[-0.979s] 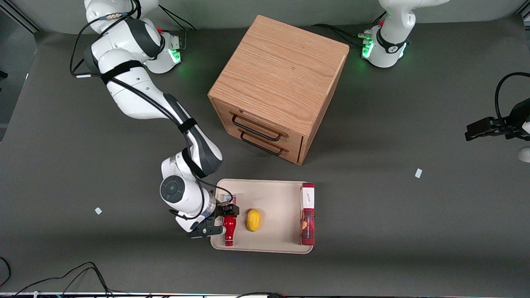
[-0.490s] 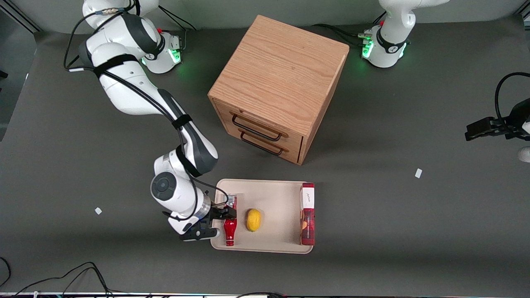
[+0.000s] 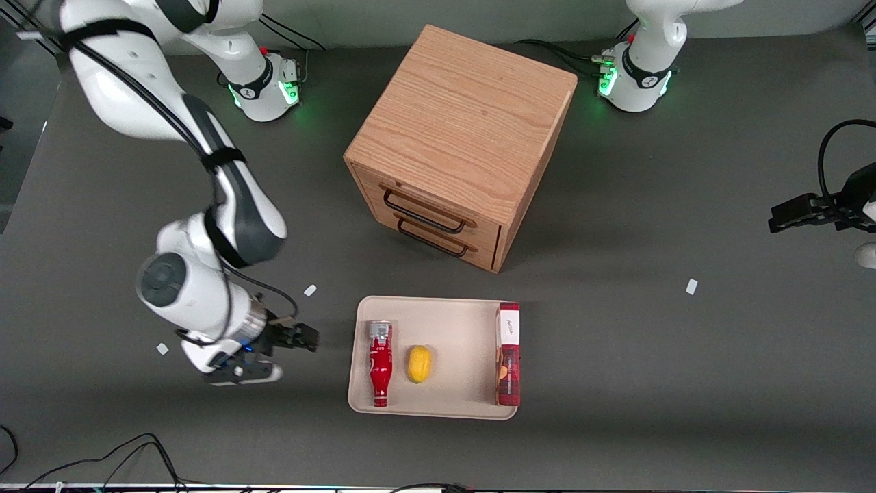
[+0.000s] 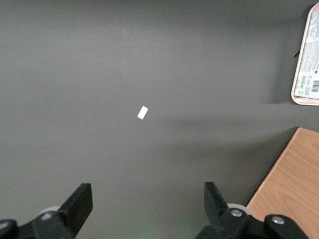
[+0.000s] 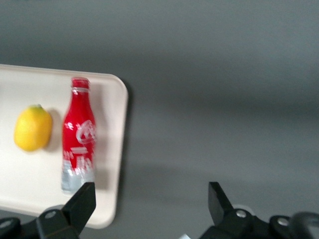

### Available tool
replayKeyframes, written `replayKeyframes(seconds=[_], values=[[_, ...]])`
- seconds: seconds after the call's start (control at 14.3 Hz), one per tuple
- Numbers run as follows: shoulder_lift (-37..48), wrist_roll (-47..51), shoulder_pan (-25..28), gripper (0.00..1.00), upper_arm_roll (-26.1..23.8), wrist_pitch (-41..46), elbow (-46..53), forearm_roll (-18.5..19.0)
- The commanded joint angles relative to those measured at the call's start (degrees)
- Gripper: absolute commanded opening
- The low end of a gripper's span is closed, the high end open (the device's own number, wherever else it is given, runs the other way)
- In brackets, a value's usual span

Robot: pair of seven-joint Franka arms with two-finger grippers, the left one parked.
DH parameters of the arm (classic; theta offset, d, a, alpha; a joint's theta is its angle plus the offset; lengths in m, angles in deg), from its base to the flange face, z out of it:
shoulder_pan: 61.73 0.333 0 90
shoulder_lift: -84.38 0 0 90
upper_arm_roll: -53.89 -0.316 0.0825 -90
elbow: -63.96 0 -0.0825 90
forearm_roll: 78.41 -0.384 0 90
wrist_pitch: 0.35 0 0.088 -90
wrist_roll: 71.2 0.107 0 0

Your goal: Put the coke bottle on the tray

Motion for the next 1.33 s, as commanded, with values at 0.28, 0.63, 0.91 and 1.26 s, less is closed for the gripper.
replayKeyframes(seconds=[0.28, 0.63, 0.91, 1.26], values=[[31.37, -7.39, -1.37, 1.0, 9.55, 10.71, -25.09, -5.5], [44.14, -7.39, -1.19, 1.0, 12.99, 19.04, -31.63, -4.71], [45.21, -6.6, -1.36, 1.0, 13.78, 25.3, -27.34, -4.62], [43.63, -3.79, -0.84, 1.0, 13.79, 31.1, -19.95, -1.36]])
